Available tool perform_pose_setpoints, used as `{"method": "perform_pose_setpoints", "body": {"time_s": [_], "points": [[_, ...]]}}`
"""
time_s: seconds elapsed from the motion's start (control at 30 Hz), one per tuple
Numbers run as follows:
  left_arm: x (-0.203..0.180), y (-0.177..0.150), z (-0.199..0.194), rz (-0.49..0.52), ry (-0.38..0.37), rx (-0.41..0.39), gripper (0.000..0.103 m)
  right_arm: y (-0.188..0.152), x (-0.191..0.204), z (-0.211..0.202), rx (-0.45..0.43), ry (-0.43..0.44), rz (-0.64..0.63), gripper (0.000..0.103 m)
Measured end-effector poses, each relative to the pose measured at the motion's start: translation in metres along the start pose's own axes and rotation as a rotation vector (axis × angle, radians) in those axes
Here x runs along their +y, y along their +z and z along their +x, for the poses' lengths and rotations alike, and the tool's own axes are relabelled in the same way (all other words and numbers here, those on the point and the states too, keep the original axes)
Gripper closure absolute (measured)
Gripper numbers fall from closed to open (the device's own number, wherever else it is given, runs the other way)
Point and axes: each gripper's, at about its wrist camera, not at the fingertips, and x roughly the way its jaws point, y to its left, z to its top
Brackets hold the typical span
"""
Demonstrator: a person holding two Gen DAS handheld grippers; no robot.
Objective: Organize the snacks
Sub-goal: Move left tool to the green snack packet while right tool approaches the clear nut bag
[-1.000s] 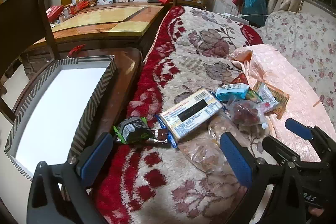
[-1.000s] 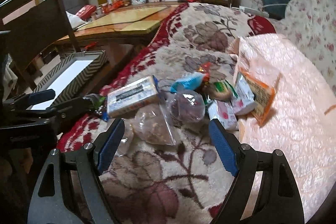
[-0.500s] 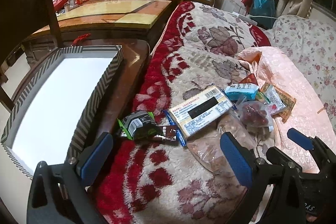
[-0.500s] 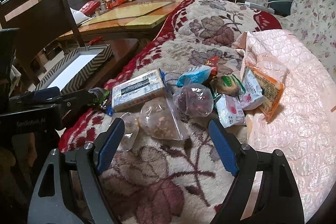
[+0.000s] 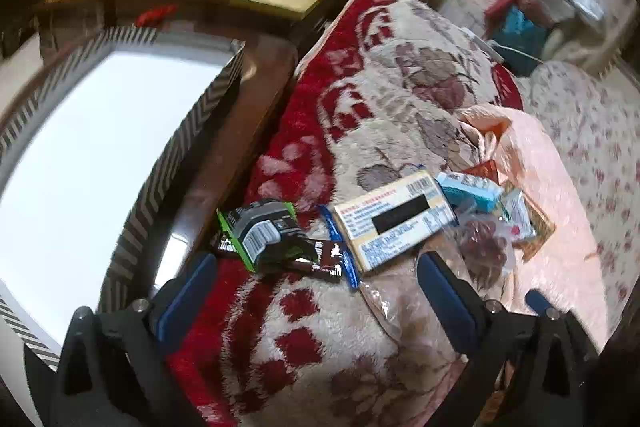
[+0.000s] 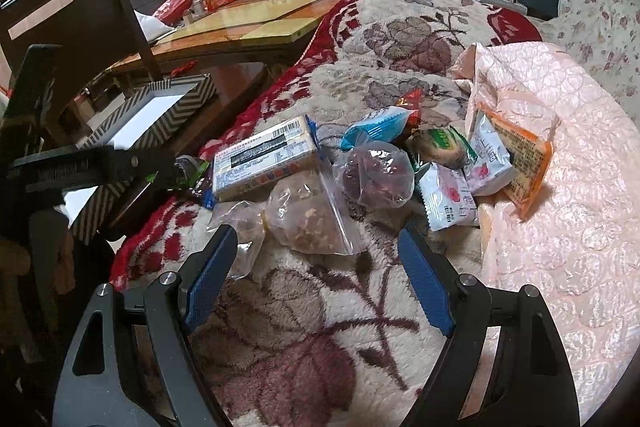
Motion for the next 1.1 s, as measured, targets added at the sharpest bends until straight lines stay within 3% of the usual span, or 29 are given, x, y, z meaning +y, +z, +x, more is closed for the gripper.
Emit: {"method": "perform_pose_setpoints", "body": {"time_s": [0.07, 0.27, 0.37, 0.43, 0.6, 0.83, 1.1], "points": [[0.005, 0.004, 0.006, -0.036, -0.018, 0.03, 0.012, 0.0, -0.001, 0.001, 0.002, 0.004, 0.004, 0.02], [0.003, 0.009, 0.027, -0.041, -0.006, 0.097, 0.019, 0.0, -0.002, 0.008, 0.015, 0.023, 0.01, 0.02], [0.0, 0.011, 0.033, -0.024, 0.022, 0.1, 0.02, -0.001, -0.002, 0.012, 0.026, 0.028, 0.009, 0.02], [0.004, 0.014, 0.034, -0.039, 0.019, 0.102, 0.028, -0.002, -0.003, 0.014, 0.032, 0.03, 0.011, 0.02], [0.01, 0.019, 0.037, -0.057, 0.013, 0.107, 0.037, -0.002, -0.004, 0.017, 0.039, 0.038, 0.013, 0.02], [0.01, 0.021, 0.043, -0.044, 0.024, 0.122, 0.075, 0.003, 0.006, 0.021, 0.045, 0.058, -0.032, 0.02], [0.012, 0.02, 0.041, -0.035, 0.028, 0.114, 0.08, 0.011, 0.004, 0.026, 0.055, 0.066, -0.038, 0.02]]}}
